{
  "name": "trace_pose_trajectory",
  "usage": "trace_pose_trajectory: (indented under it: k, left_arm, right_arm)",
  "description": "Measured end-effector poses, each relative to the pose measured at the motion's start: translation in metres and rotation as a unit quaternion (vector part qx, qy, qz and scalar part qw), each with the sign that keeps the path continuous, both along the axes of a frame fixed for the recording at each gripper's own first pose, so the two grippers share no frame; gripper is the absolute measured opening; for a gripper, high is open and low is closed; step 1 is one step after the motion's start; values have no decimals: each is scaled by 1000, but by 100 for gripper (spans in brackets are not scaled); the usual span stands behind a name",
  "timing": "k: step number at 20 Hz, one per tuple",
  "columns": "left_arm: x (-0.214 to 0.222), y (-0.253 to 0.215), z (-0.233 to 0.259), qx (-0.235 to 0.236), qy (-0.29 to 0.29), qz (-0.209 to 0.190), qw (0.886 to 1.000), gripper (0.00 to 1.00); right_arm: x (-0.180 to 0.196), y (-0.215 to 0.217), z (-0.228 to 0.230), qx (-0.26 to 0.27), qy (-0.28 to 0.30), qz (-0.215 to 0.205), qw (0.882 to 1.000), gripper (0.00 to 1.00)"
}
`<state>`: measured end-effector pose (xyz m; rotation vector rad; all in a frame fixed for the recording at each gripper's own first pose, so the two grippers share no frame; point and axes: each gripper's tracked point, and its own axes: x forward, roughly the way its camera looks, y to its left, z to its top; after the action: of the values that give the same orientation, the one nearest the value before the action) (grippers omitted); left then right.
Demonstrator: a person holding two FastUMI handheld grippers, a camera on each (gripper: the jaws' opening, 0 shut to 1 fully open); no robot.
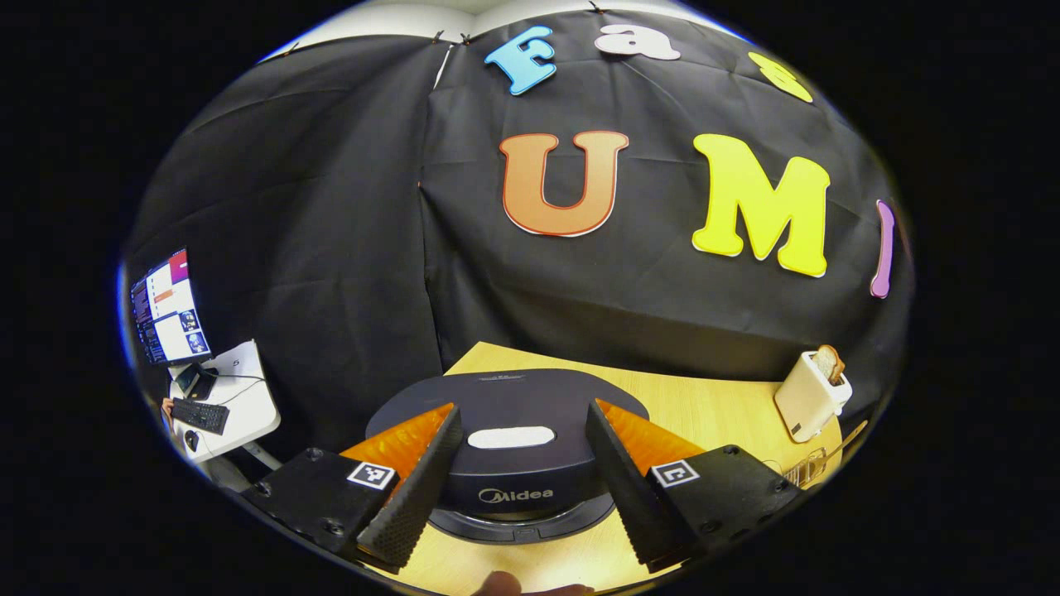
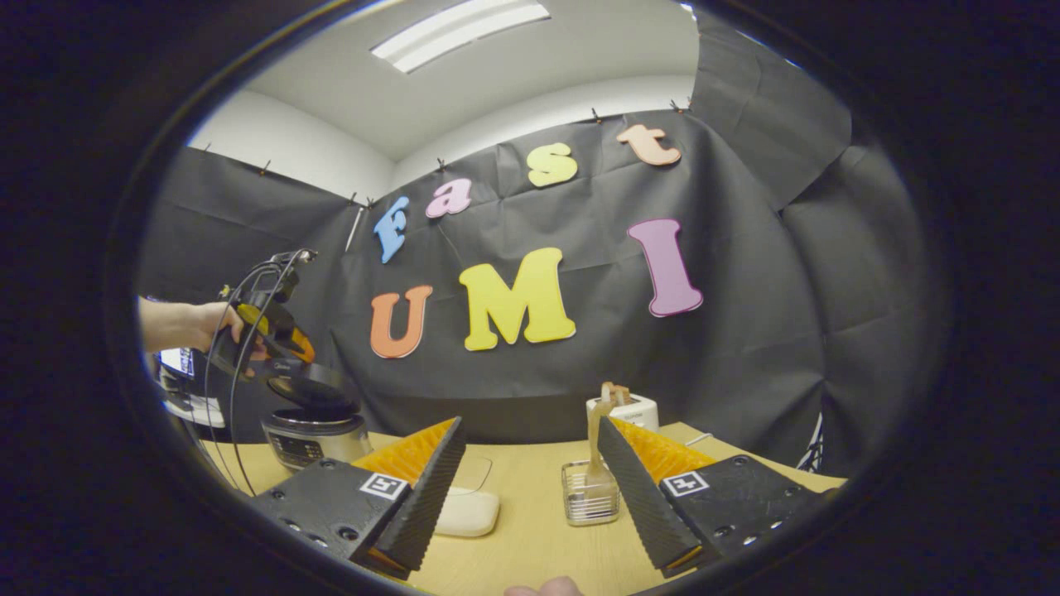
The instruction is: Close the left gripper, press the button to open the rice cooker; take a wooden spoon from the chopstick holder with the right hand, scoop a spoonful of rice and pour it into the rice cooker, then put the wooden spoon back into the chopstick holder.
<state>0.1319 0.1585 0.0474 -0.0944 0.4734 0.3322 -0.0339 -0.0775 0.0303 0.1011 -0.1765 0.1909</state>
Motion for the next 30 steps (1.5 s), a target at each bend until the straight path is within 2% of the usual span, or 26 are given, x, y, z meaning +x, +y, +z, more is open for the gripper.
trace_pose_trajectory:
  k: [1,3,4,10,13,14,15,16,17,20,23,26,30]
  left_arm:
    - [-3,-2,-5,5,-6,-1,1000,96]
    - [-10,-6,-17,8,-10,-1,1000,95]
    - [-13,-8,-22,10,-13,-1,1000,96]
    - [-25,-16,-50,41,-27,-5,999,92]
    - [-28,-16,-56,36,-36,-1,999,90]
    - [-28,-17,-59,32,-36,0,999,90]
    - [-29,-18,-62,32,-35,1,999,90]
    - [-31,-19,-66,33,-33,1,999,90]
    - [-32,-19,-70,34,-30,1,999,90]
    - [-33,-19,-72,40,-40,2,998,90]
    - [-35,-19,-72,42,-78,8,996,90]
    - [-33,-20,-76,78,-109,1,991,91]
    - [-36,-20,-80,76,-132,13,988,91]
  right_arm:
    - [-1,-2,0,1,-1,-1,1000,96]
    - [-3,-7,0,2,1,-5,1000,92]
    - [-4,-9,-1,4,1,-6,1000,95]
    - [-4,-16,-18,4,17,-11,1000,95]
    - [-3,-16,-27,1,27,-17,1000,95]
    - [-1,-17,-29,2,27,-20,999,92]
    - [-2,-18,-31,2,29,-23,999,96]
    - [-1,-17,-35,3,31,-24,999,92]
    - [0,-15,-37,4,34,-23,999,96]
    - [4,-12,-44,3,43,-21,999,95]
    - [9,-7,-45,6,46,-18,999,95]
    - [15,-1,-49,10,50,-18,999,95]
    - [20,14,-62,17,69,-6,997,96]
